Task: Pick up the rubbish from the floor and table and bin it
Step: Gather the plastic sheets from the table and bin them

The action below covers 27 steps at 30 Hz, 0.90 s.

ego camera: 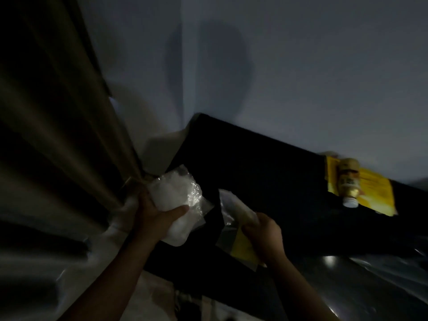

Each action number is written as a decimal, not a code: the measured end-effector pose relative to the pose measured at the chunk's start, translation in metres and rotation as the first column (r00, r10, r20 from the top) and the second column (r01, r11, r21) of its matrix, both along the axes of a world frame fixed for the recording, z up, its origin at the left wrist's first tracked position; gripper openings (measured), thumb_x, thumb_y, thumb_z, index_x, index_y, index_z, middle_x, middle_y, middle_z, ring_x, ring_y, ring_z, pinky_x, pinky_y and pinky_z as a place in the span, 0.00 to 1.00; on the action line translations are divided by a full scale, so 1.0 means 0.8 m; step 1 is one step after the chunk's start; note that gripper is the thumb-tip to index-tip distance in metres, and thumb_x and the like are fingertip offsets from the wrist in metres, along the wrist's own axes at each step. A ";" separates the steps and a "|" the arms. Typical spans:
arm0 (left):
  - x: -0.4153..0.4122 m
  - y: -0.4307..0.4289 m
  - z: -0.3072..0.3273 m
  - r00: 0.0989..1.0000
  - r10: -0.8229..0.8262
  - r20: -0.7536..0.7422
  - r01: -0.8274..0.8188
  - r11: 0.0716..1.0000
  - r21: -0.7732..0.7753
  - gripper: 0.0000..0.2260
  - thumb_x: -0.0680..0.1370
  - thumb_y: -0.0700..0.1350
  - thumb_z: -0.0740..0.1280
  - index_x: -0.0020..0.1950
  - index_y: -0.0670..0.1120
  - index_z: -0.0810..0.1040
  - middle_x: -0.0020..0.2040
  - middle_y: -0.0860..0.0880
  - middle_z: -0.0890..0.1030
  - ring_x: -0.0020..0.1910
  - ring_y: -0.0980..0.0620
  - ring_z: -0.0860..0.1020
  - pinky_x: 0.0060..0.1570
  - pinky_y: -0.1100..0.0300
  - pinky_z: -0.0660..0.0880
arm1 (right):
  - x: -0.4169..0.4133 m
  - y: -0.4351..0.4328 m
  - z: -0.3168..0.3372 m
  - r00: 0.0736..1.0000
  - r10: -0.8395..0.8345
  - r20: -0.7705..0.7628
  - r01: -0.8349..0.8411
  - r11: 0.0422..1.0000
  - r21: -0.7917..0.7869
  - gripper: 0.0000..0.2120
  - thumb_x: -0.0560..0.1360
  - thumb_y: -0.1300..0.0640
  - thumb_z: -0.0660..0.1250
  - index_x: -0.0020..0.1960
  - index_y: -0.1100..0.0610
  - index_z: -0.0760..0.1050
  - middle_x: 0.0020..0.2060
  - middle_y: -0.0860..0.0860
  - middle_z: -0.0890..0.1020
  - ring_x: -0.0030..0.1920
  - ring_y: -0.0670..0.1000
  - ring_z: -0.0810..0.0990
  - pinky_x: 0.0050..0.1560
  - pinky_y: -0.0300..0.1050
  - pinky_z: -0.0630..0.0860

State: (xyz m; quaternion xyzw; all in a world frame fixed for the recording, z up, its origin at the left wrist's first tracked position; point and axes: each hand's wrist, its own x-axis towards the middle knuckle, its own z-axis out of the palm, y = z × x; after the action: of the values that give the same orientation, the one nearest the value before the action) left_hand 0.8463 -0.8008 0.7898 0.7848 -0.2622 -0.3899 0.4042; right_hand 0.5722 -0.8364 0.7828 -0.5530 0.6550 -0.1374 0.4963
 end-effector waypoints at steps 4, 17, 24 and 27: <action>-0.075 -0.030 0.016 0.989 -0.148 -0.008 0.148 0.988 -0.040 0.50 0.55 0.48 0.84 0.71 0.45 0.62 0.67 0.44 0.72 0.62 0.45 0.74 0.59 0.55 0.70 | -0.081 0.020 0.021 0.958 -0.284 0.024 0.285 0.955 -0.079 0.06 0.72 0.55 0.71 0.47 0.47 0.76 0.41 0.48 0.82 0.39 0.43 0.81 0.35 0.37 0.75; -0.412 0.011 0.076 0.815 -0.577 -0.057 0.573 0.817 -0.071 0.46 0.57 0.47 0.83 0.70 0.46 0.63 0.61 0.44 0.76 0.54 0.44 0.78 0.54 0.51 0.77 | -0.347 0.206 0.101 0.682 -0.723 0.110 0.713 0.623 -0.323 0.07 0.72 0.52 0.72 0.44 0.44 0.75 0.38 0.46 0.81 0.41 0.45 0.80 0.39 0.44 0.78; -0.612 0.087 0.104 0.652 -0.751 -0.103 0.740 0.660 -0.127 0.47 0.58 0.48 0.82 0.71 0.48 0.62 0.61 0.44 0.76 0.55 0.42 0.78 0.56 0.44 0.77 | -0.489 0.332 0.138 0.463 -0.876 0.137 0.837 0.382 -0.392 0.11 0.72 0.53 0.71 0.53 0.52 0.78 0.44 0.51 0.81 0.42 0.50 0.79 0.39 0.46 0.77; -0.689 0.120 0.116 0.557 -0.823 -0.111 0.814 0.567 -0.122 0.47 0.58 0.48 0.82 0.71 0.48 0.62 0.61 0.44 0.76 0.55 0.42 0.78 0.56 0.45 0.77 | -0.541 0.391 0.151 0.338 -0.927 0.164 0.881 0.250 -0.401 0.11 0.72 0.54 0.71 0.54 0.54 0.78 0.44 0.53 0.82 0.42 0.52 0.80 0.37 0.44 0.76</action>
State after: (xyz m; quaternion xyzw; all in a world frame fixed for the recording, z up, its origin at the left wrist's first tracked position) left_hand 0.2950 -0.7052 0.8822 0.5286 -0.5751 -0.5850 0.2181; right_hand 0.1394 -0.5233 0.9038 -0.1753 0.8301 -0.5049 0.1588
